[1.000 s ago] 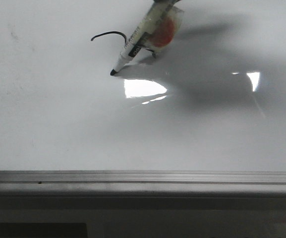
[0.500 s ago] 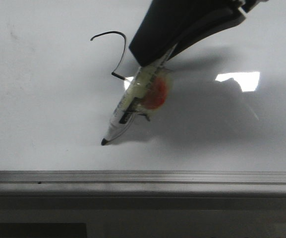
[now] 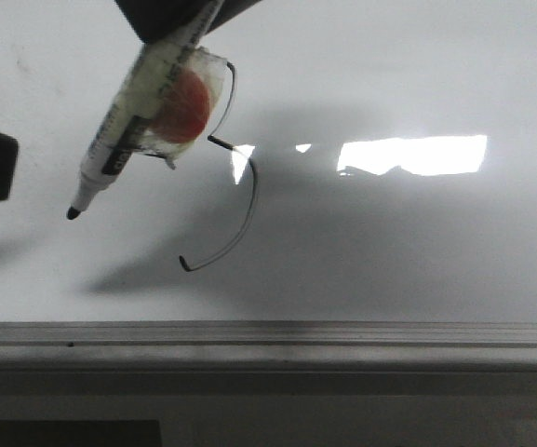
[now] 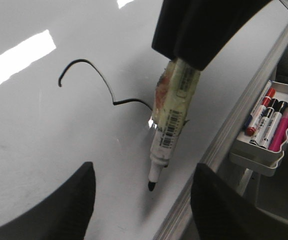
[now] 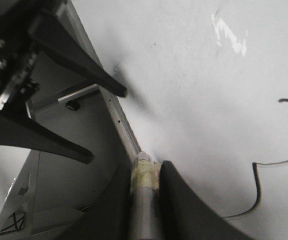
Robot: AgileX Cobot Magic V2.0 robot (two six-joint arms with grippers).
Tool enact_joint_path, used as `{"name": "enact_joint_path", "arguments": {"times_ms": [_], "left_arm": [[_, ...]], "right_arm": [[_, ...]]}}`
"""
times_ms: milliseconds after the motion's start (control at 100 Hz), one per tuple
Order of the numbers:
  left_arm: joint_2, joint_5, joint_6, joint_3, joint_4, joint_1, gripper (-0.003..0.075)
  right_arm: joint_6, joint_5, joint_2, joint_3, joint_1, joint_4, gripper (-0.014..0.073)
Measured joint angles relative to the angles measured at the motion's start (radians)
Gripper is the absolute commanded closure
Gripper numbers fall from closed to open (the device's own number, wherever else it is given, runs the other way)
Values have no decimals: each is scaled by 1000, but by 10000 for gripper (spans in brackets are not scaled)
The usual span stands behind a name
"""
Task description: Write number 3 on whiteboard
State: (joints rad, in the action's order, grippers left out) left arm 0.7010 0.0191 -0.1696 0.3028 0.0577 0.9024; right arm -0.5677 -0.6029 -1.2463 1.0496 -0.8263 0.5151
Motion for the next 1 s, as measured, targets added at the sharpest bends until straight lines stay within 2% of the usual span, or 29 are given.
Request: {"name": "enact_joint_path", "arguments": {"times_ms": [240,480,530,580,640,680,830,870,920,970,1000], "left_arm": [[104,122,0,0,0,3,335],[156,163,0,0,7,23,347],[161,170,0,0,13,32,398],[168,175,0,0,16,42,489],[178,175,0,0,20,47,652],[181,175,0,0,20,47,733],[185,175,-4,0,37,47,741],[185,175,-6,0,38,47,741],[185,175,-7,0,39,47,741],[185,175,-7,0,41,47,741],[185,175,-7,0,41,47,741]], "right_arm": [[0,0,0,11,-48,0,648],[-2,0,0,13,-54,7,648],[-2,0,0,13,-54,7,648],[-2,0,0,13,-54,7,648],[-2,0,0,13,-54,8,648],[-2,0,0,13,-54,8,648],[-2,-2,0,13,-54,8,645],[-2,-2,0,13,-54,8,623],[-2,-2,0,13,-54,8,554],[-2,-2,0,13,-54,11,435],[-2,1,0,13,-54,12,324]]}}
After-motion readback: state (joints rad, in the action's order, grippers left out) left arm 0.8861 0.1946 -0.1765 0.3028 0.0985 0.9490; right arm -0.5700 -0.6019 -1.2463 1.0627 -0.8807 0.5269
